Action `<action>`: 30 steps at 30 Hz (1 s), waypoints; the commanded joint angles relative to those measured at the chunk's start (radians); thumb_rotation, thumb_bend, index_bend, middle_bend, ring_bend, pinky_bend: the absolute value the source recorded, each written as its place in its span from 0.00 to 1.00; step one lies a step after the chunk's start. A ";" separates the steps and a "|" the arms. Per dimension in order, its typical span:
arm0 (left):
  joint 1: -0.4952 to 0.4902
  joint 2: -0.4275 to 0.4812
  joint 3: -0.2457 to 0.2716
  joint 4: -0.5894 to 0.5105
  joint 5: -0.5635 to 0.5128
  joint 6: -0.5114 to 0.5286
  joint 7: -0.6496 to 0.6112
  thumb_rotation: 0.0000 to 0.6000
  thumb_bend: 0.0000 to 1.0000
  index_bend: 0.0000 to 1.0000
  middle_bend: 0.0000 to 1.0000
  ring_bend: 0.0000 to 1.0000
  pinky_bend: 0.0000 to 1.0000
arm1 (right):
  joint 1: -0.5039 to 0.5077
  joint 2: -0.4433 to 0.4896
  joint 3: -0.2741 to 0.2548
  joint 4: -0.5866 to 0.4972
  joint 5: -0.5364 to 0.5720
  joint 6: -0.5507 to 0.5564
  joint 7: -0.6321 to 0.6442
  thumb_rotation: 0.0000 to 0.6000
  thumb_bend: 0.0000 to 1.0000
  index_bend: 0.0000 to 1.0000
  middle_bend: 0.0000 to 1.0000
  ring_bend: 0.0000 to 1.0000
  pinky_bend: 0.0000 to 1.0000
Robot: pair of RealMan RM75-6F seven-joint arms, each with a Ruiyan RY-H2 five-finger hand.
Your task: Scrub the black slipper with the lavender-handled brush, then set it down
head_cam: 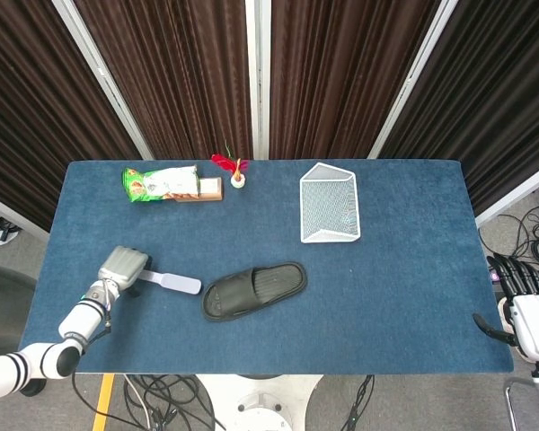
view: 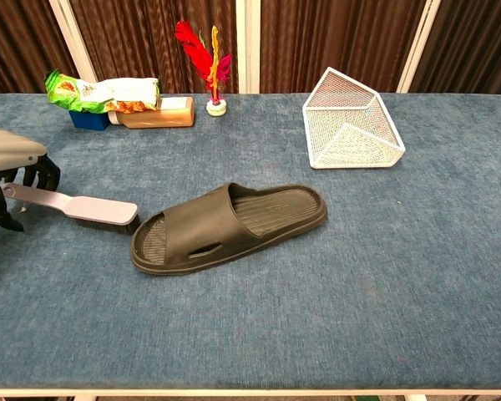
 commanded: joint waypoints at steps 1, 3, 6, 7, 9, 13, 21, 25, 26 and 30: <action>-0.009 -0.006 0.006 0.005 -0.012 -0.006 0.003 1.00 0.13 0.55 0.56 0.44 0.46 | -0.002 0.000 0.000 0.001 0.001 0.002 0.002 1.00 0.14 0.00 0.04 0.00 0.00; -0.016 -0.009 0.009 0.007 -0.021 -0.010 0.006 1.00 0.13 0.56 0.57 0.45 0.47 | -0.004 0.001 0.000 0.001 0.001 0.004 0.005 1.00 0.14 0.00 0.04 0.00 0.00; -0.026 -0.010 0.015 0.007 -0.033 -0.011 0.014 1.00 0.13 0.57 0.58 0.46 0.48 | -0.005 0.003 -0.001 0.002 0.002 0.004 0.010 1.00 0.14 0.00 0.04 0.00 0.00; -0.029 -0.010 0.018 0.006 -0.038 -0.011 0.018 1.00 0.13 0.57 0.59 0.47 0.49 | -0.005 0.003 -0.001 0.003 0.002 0.004 0.011 1.00 0.14 0.00 0.04 0.00 0.00; -0.034 -0.010 0.023 0.004 -0.048 -0.009 0.025 1.00 0.13 0.57 0.60 0.49 0.50 | -0.005 0.002 -0.001 0.005 0.004 0.001 0.012 1.00 0.14 0.00 0.05 0.00 0.00; -0.045 -0.010 0.035 0.002 -0.068 -0.012 0.034 1.00 0.13 0.60 0.66 0.55 0.54 | -0.005 0.001 0.000 0.007 0.008 -0.002 0.014 1.00 0.14 0.00 0.05 0.00 0.00; -0.063 -0.018 0.051 0.006 -0.097 -0.017 0.040 1.00 0.13 0.61 0.67 0.57 0.56 | -0.007 0.002 -0.001 0.008 0.013 -0.005 0.017 1.00 0.14 0.00 0.05 0.00 0.00; -0.073 -0.014 0.062 -0.002 -0.120 -0.023 0.049 1.00 0.13 0.61 0.68 0.57 0.56 | -0.009 0.001 -0.001 0.010 0.016 -0.006 0.018 1.00 0.14 0.00 0.05 0.00 0.00; -0.074 -0.014 0.065 -0.004 -0.127 -0.020 0.051 1.00 0.13 0.61 0.68 0.57 0.56 | -0.009 0.000 -0.002 0.010 0.016 -0.006 0.018 1.00 0.14 0.00 0.05 0.00 0.00; -0.078 -0.015 0.073 -0.009 -0.149 -0.018 0.050 1.00 0.13 0.62 0.68 0.57 0.56 | -0.011 0.000 -0.002 0.010 0.019 -0.008 0.018 1.00 0.14 0.00 0.05 0.00 0.00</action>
